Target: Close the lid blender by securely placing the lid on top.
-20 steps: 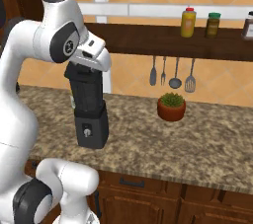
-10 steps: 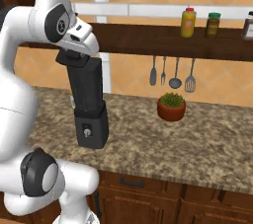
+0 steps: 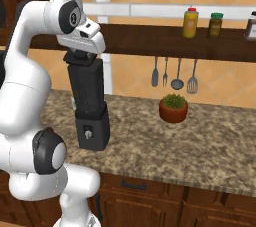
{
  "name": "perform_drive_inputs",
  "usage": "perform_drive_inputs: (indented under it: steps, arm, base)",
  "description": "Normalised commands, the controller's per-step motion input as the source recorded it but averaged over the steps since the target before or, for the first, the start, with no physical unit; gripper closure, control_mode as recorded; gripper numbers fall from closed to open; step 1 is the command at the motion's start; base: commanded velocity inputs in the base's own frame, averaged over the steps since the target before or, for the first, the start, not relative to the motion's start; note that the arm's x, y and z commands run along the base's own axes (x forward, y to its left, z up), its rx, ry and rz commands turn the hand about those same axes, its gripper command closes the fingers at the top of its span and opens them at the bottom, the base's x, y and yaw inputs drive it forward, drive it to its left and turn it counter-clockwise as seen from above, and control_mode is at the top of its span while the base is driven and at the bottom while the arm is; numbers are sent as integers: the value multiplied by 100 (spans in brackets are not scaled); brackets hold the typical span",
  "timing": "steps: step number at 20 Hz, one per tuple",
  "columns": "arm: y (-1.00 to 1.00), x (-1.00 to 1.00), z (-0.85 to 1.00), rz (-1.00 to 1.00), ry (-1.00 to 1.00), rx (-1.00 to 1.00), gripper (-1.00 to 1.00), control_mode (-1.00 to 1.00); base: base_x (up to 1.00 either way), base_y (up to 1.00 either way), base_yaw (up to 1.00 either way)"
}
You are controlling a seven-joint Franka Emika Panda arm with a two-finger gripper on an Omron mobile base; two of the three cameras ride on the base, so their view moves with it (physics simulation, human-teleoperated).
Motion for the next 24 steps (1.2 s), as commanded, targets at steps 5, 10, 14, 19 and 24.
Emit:
perform_drive_inputs:
  steps: [5,10,14,19,24]
  arm:
    - [0,2,-37,0,9,-3,100,-100]
    - [1,0,-16,0,0,0,100,-100]
    - [1,8,-9,4,0,0,100,-100]
    - [7,47,-1,8,0,0,100,-100]
    - [9,47,-6,17,0,0,100,-100]
  base:
    - [0,0,0]
    - [0,0,0]
    - [0,0,0]
    - [0,0,0]
    - [0,0,0]
